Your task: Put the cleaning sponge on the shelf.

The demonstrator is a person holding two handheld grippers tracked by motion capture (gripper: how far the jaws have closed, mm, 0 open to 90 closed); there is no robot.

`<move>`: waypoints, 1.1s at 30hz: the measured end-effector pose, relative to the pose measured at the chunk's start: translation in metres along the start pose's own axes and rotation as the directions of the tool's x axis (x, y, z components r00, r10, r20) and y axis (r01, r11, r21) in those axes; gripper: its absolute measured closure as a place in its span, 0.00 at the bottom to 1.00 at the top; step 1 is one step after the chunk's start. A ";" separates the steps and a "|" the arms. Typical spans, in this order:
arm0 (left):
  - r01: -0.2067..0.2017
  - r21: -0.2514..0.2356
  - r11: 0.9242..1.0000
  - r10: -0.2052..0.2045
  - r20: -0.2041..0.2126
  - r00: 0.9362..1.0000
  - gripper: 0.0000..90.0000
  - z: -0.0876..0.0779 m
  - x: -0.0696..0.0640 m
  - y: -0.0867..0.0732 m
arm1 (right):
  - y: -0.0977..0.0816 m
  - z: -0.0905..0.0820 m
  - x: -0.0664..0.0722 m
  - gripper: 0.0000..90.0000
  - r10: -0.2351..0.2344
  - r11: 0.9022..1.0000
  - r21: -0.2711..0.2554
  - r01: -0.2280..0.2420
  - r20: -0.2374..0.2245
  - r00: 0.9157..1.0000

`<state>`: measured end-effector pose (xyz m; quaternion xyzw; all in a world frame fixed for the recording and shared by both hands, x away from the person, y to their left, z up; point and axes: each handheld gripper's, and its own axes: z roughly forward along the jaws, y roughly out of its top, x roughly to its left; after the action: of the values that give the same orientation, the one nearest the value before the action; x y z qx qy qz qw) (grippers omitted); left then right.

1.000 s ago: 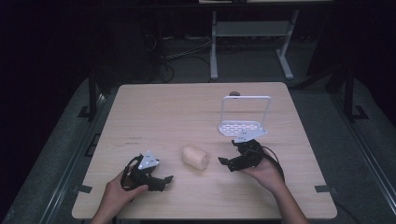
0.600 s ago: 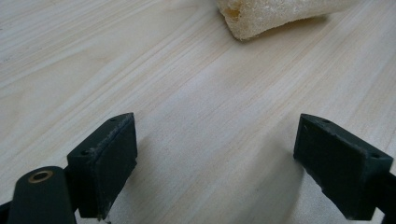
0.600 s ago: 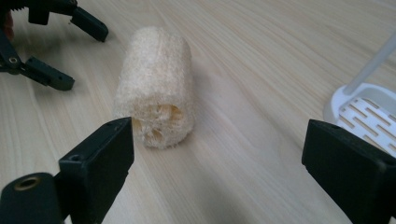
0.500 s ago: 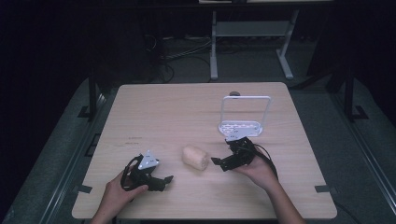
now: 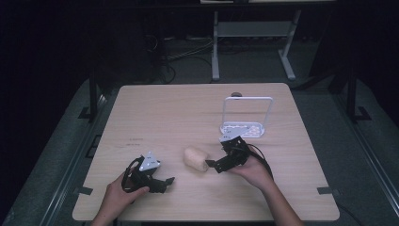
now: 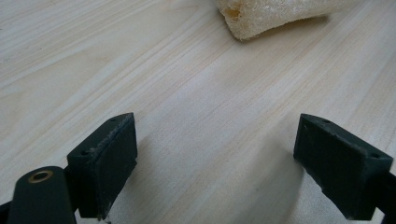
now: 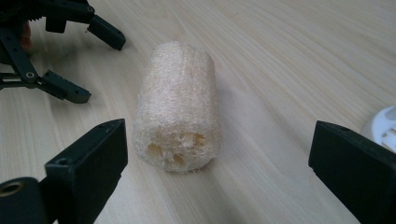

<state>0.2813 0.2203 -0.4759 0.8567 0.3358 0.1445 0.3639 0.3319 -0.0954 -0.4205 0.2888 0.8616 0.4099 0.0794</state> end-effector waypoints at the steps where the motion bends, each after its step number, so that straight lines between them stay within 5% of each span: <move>1: 0.000 0.000 1.000 0.000 0.000 1.000 0.14 0.000 0.000 0.000 | 0.001 0.001 0.000 0.05 0.000 1.000 0.003 0.000 -0.001 1.000; 33: -0.004 0.003 1.000 0.004 0.002 1.000 0.14 0.000 0.000 0.000 | 0.010 0.056 0.017 0.06 -0.018 0.998 0.058 0.022 -0.070 0.997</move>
<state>0.2814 0.2207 -0.4758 0.8581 0.3337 0.1438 0.3628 0.3427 -0.0438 -0.4476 0.2680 0.8782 0.3935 0.0451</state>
